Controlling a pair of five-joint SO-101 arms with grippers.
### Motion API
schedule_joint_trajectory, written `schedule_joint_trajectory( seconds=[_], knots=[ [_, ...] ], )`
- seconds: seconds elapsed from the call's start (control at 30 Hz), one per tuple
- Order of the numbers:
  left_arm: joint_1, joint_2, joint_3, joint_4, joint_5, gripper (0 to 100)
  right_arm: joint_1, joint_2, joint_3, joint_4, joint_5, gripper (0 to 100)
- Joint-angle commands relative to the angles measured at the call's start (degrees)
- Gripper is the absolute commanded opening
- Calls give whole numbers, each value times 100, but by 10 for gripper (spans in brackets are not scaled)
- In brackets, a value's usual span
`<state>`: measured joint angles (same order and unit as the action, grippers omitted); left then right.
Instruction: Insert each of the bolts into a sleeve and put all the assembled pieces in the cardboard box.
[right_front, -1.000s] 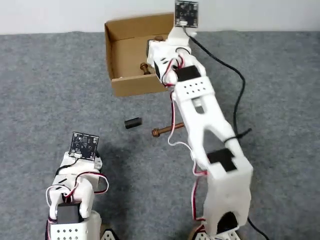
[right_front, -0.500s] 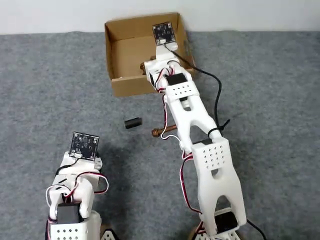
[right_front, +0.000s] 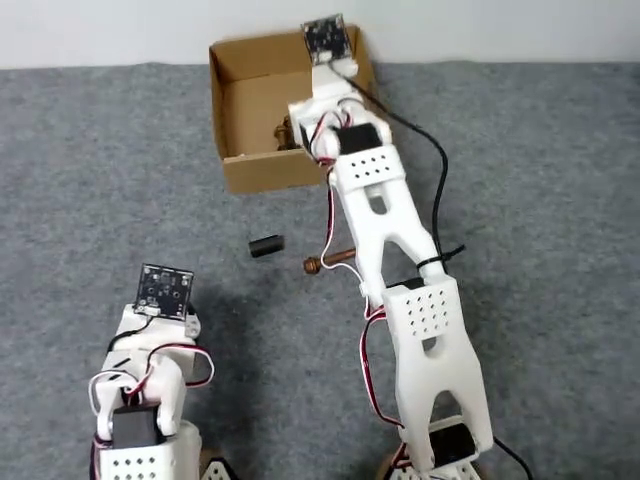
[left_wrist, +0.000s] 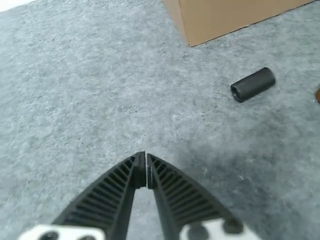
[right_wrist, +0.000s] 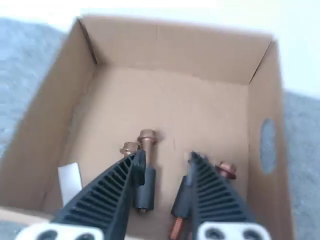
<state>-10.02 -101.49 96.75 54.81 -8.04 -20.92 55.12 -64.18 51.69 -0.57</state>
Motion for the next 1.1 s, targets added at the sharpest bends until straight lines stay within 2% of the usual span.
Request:
schedule_joint_trajectory(
  seconds=[0.0, 0.23, 0.4, 0.53, 0.63, 0.83, 0.97, 1.07],
  knots=[
    [-246, -26, -22, -246, -35, 9, -31, -145, -914, 804, 70, 32],
    [-677, -26, -22, -387, -9, 11, -259, -127, -2013, 2774, 88, 10],
    [-686, -26, -22, -387, -9, 11, -356, -127, -2303, 4171, 105, 10],
    [-686, -26, -22, -387, -9, 11, -356, -127, -2286, 4910, 193, 10],
    [-686, -26, -22, -387, -9, 11, -365, -119, -2268, 5103, 870, 10],
    [-756, -53, -22, -387, 185, 11, -567, -119, -2268, 5112, 2919, 15],
    [-1020, -35, -22, -492, 229, 11, -892, -110, -1925, 5112, 3446, 20],
    [-1020, -35, -22, -501, 229, 11, -1138, -119, -1292, 5103, 3842, 99]
  ],
)
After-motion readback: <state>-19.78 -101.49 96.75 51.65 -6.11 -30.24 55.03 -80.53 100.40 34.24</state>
